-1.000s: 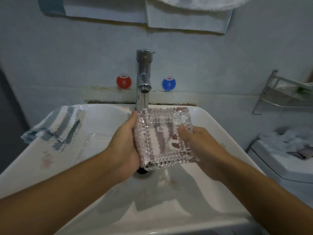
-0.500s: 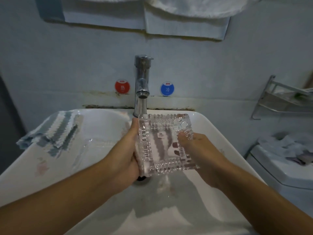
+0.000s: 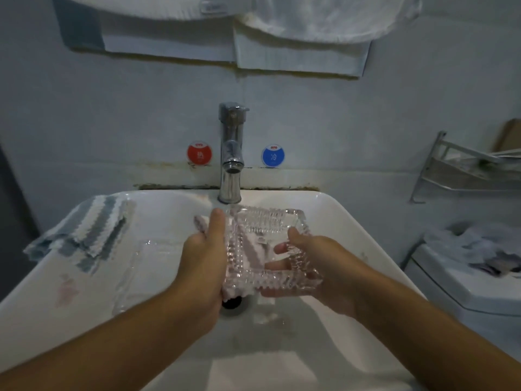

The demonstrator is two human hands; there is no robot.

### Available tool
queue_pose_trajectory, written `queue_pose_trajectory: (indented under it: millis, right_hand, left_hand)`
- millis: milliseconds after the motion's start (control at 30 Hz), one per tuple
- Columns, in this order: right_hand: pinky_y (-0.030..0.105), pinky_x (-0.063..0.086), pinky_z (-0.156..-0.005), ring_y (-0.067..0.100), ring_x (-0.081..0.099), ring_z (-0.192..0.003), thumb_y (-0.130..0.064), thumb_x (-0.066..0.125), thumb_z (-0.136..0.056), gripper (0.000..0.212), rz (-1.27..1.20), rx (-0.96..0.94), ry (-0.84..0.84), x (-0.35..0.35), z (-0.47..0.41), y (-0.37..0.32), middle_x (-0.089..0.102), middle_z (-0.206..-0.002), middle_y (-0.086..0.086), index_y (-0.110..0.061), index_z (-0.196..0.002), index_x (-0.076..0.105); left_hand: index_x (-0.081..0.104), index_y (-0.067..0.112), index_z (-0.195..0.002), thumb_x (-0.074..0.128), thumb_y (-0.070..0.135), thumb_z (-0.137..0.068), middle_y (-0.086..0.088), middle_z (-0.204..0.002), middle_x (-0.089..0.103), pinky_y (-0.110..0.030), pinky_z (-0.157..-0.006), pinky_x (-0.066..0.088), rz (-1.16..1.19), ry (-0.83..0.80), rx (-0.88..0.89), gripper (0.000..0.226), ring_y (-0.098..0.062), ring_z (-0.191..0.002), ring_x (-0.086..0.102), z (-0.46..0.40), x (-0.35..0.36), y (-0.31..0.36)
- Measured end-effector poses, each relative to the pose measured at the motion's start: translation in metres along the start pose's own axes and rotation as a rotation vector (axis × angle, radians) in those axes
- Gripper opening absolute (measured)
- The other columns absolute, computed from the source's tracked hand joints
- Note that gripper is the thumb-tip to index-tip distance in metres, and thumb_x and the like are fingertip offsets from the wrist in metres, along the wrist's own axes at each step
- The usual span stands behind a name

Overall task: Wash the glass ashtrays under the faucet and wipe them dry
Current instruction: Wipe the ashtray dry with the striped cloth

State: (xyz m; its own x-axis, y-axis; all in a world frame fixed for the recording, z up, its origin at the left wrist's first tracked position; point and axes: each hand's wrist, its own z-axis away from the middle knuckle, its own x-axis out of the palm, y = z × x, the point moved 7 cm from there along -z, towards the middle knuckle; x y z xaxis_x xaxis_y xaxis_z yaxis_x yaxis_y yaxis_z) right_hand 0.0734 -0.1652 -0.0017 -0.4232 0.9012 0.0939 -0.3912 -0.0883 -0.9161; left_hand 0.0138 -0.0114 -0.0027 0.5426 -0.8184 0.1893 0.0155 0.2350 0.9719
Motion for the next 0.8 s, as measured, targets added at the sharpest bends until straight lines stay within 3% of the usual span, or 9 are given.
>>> queue_pose_trajectory:
  millis: [133,233,367,467,533,667,800]
  right_hand:
    - [0.057,0.057,-0.088,0.043,0.073,-0.093,-0.072,0.029,-0.093,0.078,-0.044,0.018,-0.14,0.003,0.002,-0.002,0.074,-0.098,0.027,-0.002,-0.117,0.055]
    - [0.063,0.049,-0.098,0.046,0.07,-0.101,-0.074,0.018,-0.094,0.083,-0.153,0.048,-0.213,0.002,-0.001,0.001,0.071,-0.108,0.03,-0.004,-0.122,0.053]
    - [0.063,0.037,-0.11,0.048,0.062,-0.118,-0.074,0.033,-0.093,0.079,-0.336,0.141,-0.416,0.013,0.013,0.006,0.064,-0.129,0.027,-0.012,-0.136,0.058]
    - [0.074,0.014,-0.115,0.058,0.037,-0.136,-0.08,0.045,-0.086,0.086,-0.52,0.15,-0.678,0.026,0.034,0.002,0.042,-0.148,0.034,-0.018,-0.145,0.052]
    - [0.075,0.006,-0.115,0.058,0.026,-0.142,-0.084,0.044,-0.084,0.092,-0.563,0.153,-0.771,0.03,0.042,0.004,0.031,-0.155,0.035,-0.021,-0.151,0.045]
    - [0.07,0.015,-0.117,0.058,0.031,-0.14,-0.086,0.05,-0.078,0.097,-0.593,0.131,-0.769,0.027,0.045,0.004,0.036,-0.151,0.037,-0.017,-0.146,0.052]
    - [0.067,0.029,-0.113,0.059,0.048,-0.127,-0.082,0.057,-0.074,0.092,-0.616,0.116,-0.606,0.015,0.035,0.006,0.051,-0.138,0.038,-0.012,-0.132,0.065]
  left_hand:
    - [0.069,0.009,-0.106,0.048,0.043,-0.102,-0.007,-0.084,0.078,-0.035,-0.065,0.059,-0.024,0.016,0.083,0.04,-0.024,-0.074,0.076,-0.003,-0.003,0.002]
    - [0.067,0.015,-0.098,0.049,0.036,-0.102,0.007,-0.071,0.075,-0.024,-0.045,0.054,-0.053,0.075,0.218,0.028,-0.008,-0.06,0.072,0.004,-0.008,0.014]
    - [0.067,0.014,-0.092,0.051,0.027,-0.1,0.008,-0.071,0.074,-0.014,-0.047,0.051,-0.096,0.072,0.429,0.023,-0.005,-0.06,0.071,0.021,-0.003,0.033]
    - [0.061,0.013,-0.078,0.049,0.02,-0.101,0.012,-0.049,0.061,-0.007,-0.038,0.036,-0.173,0.046,0.543,0.027,0.002,-0.04,0.055,0.031,0.004,0.041]
    - [0.058,0.016,-0.075,0.049,0.018,-0.101,0.014,-0.044,0.055,-0.006,-0.036,0.033,-0.212,0.036,0.579,0.027,0.003,-0.036,0.049,0.035,0.009,0.044]
    - [0.062,0.019,-0.08,0.05,0.023,-0.099,0.012,-0.05,0.061,-0.006,-0.037,0.035,-0.244,0.035,0.652,0.023,0.002,-0.038,0.052,0.041,0.012,0.05]
    - [0.061,0.02,-0.076,0.046,0.032,-0.101,0.019,-0.051,0.063,-0.007,-0.04,0.038,-0.123,0.171,0.575,0.03,0.006,-0.045,0.057,0.037,0.004,0.046]
